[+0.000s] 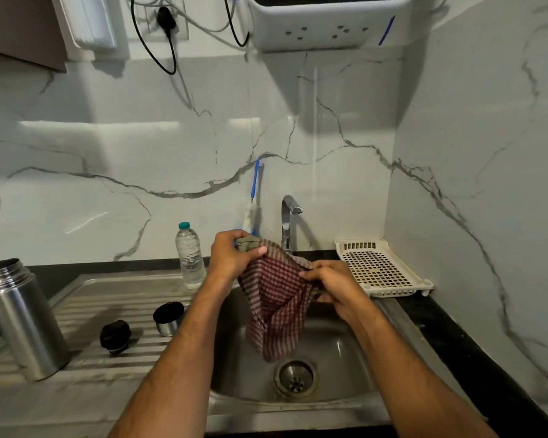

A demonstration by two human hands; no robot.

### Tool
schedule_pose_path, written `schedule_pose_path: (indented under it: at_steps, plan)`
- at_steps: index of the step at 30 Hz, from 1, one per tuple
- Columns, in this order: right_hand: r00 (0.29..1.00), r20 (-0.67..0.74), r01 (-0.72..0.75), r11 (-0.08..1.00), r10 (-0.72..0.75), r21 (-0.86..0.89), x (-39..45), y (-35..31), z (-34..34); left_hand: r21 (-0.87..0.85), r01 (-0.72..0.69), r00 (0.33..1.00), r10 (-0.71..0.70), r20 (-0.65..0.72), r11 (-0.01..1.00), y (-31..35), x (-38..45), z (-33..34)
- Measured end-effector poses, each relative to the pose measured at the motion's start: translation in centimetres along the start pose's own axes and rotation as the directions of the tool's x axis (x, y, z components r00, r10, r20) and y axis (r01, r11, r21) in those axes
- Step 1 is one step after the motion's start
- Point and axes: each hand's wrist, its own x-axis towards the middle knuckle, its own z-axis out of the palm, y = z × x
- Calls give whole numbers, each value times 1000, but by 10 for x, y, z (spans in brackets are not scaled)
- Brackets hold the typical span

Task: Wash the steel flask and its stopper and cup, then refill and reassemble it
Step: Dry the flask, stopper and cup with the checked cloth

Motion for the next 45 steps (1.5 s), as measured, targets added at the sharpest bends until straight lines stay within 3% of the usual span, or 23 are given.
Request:
schedule_pose_path:
  at_steps: [10, 17, 23, 26, 29, 32, 38, 42, 45]
  plan:
    - [991, 101, 62, 978, -83, 199, -7, -25, -1, -175, 90, 996, -88, 21, 980, 6, 1, -10]
    - [997, -5, 74, 984, -75, 160, -3, -33, 0, -215, 48, 997, -32, 76, 976, 9, -7, -14]
    - [978, -108, 194, 967, -178, 167, -2, -45, 1, -201, 128, 977, -88, 196, 971, 7, -8, -19]
    - [955, -159, 274, 949, -250, 154, 2, -55, 5, -206, 167, 920, -77, 385, 964, 5, -7, -27]
    - [934, -184, 335, 931, -308, 142, 3, -67, 10, -214, 212, 772, -29, 635, 954, 4, -4, -35]
    - [910, -210, 389, 911, -357, 134, 3, -76, 15, -282, 256, 703, 22, 711, 924, 2, -1, -33]
    - [875, -238, 452, 887, -421, 92, -1, -90, 21, 35, 147, 869, -146, 473, 988, 22, -20, 4]
    - [853, -269, 478, 877, -448, 56, -4, -97, 16, -145, 113, 951, -65, 301, 983, 18, -18, 20]
    - [831, -290, 497, 868, -474, 5, -5, -100, 7, -365, 166, 953, -55, 298, 916, 7, -15, 20]
